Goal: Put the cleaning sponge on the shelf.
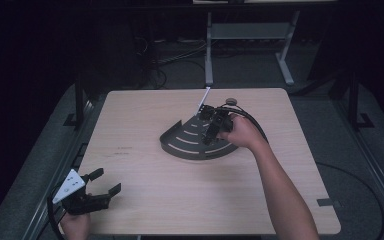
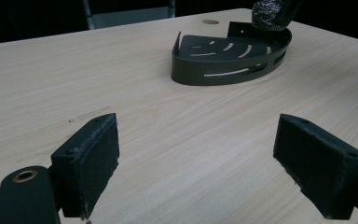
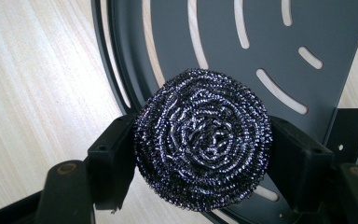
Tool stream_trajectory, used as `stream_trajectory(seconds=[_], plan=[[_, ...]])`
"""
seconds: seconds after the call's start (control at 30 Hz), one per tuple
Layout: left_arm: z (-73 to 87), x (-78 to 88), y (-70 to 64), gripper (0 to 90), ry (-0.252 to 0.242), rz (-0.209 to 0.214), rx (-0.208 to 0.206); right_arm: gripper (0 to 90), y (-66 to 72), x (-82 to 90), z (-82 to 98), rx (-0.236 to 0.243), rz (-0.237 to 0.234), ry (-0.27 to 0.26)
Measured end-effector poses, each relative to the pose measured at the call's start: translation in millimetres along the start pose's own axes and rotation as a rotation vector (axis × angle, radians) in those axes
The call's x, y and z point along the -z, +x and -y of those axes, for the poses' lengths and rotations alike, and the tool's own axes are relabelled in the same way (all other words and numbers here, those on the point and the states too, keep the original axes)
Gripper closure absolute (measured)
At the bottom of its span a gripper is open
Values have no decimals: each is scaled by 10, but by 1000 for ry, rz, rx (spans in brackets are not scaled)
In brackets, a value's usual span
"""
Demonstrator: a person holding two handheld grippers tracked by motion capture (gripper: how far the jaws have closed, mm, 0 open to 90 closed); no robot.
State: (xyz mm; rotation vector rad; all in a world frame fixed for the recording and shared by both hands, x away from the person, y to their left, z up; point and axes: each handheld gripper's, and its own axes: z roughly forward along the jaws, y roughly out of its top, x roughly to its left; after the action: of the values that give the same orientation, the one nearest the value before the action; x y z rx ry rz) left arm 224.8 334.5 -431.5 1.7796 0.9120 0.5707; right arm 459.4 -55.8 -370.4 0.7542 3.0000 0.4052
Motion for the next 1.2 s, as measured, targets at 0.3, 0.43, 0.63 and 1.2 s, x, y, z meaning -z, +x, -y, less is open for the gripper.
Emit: stream_trajectory(seconds=[0.3, 0.43, 0.63, 1.2], plan=[[5, 3, 6, 137, -5, 4, 8, 296, -87, -83, 22, -34, 2, -12], [3, -2, 0, 137, -3, 2, 5, 295, -125, -160, 48, -56, 16, -1], [3, -4, -2, 137, -2, 1, 4, 295, -152, -252, 62, -77, 18, -1], [0, -6, -1, 137, -2, 3, 4, 292, -192, -436, 67, -104, 12, 13]])
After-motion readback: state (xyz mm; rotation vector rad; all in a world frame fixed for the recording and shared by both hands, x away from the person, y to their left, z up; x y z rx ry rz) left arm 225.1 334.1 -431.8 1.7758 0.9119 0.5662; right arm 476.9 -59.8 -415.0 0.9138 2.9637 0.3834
